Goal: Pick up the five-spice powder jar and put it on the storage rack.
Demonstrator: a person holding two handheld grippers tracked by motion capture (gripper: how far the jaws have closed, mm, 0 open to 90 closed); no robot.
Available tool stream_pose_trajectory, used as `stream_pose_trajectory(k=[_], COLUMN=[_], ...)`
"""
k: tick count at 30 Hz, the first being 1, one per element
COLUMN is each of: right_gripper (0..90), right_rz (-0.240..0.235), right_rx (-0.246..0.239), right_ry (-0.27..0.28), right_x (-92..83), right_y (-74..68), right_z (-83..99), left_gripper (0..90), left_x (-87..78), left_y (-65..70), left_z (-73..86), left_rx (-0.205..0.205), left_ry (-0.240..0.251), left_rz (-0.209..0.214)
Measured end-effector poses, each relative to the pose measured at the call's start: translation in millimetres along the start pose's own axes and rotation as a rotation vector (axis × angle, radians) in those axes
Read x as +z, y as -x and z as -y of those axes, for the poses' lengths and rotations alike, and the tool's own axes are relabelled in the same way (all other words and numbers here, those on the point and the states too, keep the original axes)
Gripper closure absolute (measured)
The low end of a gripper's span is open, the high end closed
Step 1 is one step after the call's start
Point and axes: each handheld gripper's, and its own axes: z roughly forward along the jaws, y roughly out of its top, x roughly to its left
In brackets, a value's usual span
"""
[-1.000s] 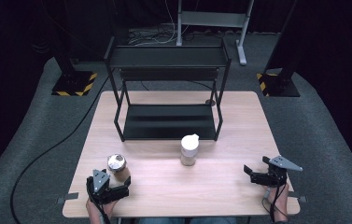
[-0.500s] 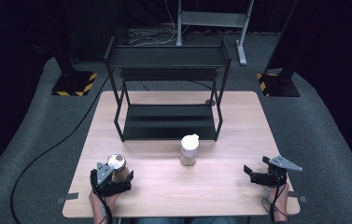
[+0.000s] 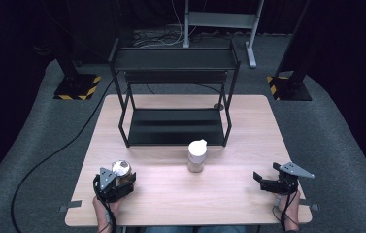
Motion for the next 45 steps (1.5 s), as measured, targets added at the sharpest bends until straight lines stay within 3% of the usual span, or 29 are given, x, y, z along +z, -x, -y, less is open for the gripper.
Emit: stream_pose_trajectory(k=[6,13,31,45], right_gripper=[0.0,0.4,0.5,0.6], right_rz=[-0.006,0.000,-0.012,-0.019], right_rx=[0.000,0.015,0.012,0.017], right_ry=[0.003,0.014,0.015,0.017], right_x=[-0.4,-1.3,-1.4,-1.5], right_y=[1.2,1.1,3.1,4.9], right_z=[0.7,2.5,2.8,3.1], left_gripper=[29.7,30.0,30.1,30.1], left_x=[0.1,0.1,-7.8,-2.5], left_y=[0.0,-3.2,-9.2,-17.6], left_z=[-1.0,-4.1,-38.8,-60.7], left_rx=[0.025,0.048,0.088,0.104], left_ry=[-0.003,-0.006,0.021,0.019], left_rz=[0.007,0.045,0.151,0.217])
